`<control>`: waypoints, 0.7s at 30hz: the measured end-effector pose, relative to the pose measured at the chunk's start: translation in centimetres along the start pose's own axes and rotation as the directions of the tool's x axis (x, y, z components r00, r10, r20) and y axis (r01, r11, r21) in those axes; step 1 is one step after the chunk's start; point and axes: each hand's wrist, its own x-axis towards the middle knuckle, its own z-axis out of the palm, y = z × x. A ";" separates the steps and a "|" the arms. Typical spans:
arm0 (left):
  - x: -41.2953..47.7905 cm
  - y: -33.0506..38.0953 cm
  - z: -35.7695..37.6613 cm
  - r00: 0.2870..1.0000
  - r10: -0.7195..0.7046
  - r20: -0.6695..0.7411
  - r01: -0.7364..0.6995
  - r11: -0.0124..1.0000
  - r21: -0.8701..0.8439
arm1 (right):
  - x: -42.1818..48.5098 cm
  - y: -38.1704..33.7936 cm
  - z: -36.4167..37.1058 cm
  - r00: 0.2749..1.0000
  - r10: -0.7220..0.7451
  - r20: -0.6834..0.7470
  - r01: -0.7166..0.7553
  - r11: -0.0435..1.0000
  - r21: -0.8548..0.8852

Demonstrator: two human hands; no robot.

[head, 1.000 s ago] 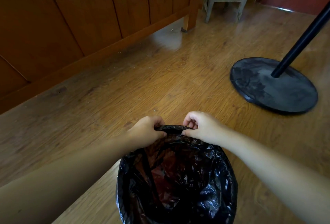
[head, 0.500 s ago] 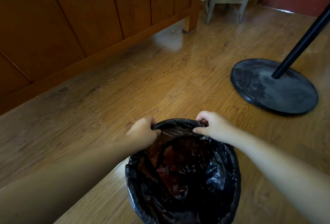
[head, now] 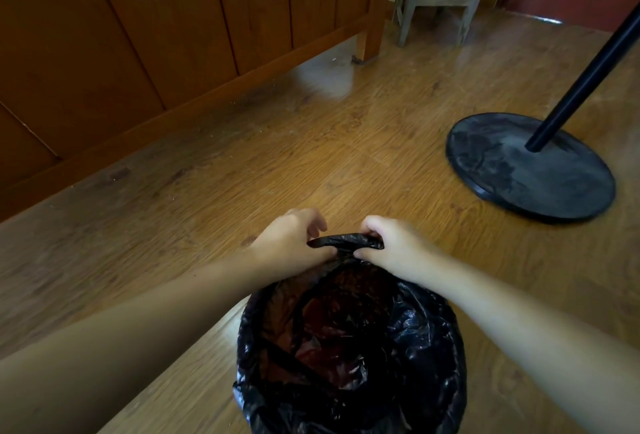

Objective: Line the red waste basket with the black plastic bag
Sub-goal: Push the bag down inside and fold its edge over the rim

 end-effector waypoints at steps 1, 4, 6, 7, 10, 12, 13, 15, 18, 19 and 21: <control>0.1 0.2 0.2 0.999 0.037 0.001 -0.037 0.999 0.002 | 0.1 -0.4 0.4 1.000 -0.015 0.013 0.016 1.000 -0.017; 0.3 0.5 0.7 0.997 0.071 0.017 -0.071 0.997 0.009 | 0.1 -1.1 1.1 0.995 -0.094 0.035 0.095 0.995 -0.028; 0.4 0.3 0.9 0.997 0.069 0.024 -0.069 0.998 0.007 | -0.1 -1.3 1.0 0.992 -0.122 0.024 0.121 0.993 0.013; 0.4 0.2 1.0 0.998 0.065 0.026 -0.065 0.998 -0.003 | -0.1 -1.2 0.9 0.993 -0.118 0.018 0.117 0.992 0.039; 0.5 -0.1 1.0 0.998 0.045 0.036 -0.044 0.999 -0.029 | -0.2 -0.9 0.5 0.995 -0.084 0.046 0.080 0.993 0.092; 0.6 -0.3 1.0 0.998 0.030 0.051 -0.029 0.999 -0.014 | -0.2 -0.8 0.4 0.995 -0.064 0.078 0.055 0.992 0.110; 0.6 -0.4 1.0 0.998 0.019 0.063 -0.019 1.000 0.000 | -0.1 -0.6 0.3 0.995 -0.049 0.092 0.039 0.993 0.109; 0.7 -0.6 1.0 0.996 -0.010 0.083 0.008 1.000 0.023 | -0.1 -0.3 0.3 0.993 -0.015 0.114 0.003 0.995 0.101; 0.7 -1.2 0.8 0.995 -0.049 0.089 0.046 0.998 0.041 | -0.2 0.4 0.1 0.992 0.021 0.124 -0.033 0.995 0.091; 0.7 -1.4 0.7 0.994 -0.064 0.084 0.061 0.997 0.040 | -0.2 0.6 0.1 0.992 0.031 0.121 -0.042 0.995 0.089; 0.7 -1.8 0.6 0.993 -0.097 0.074 0.095 0.995 0.030 | -0.1 1.1 -0.1 0.993 0.045 0.108 -0.055 0.994 0.091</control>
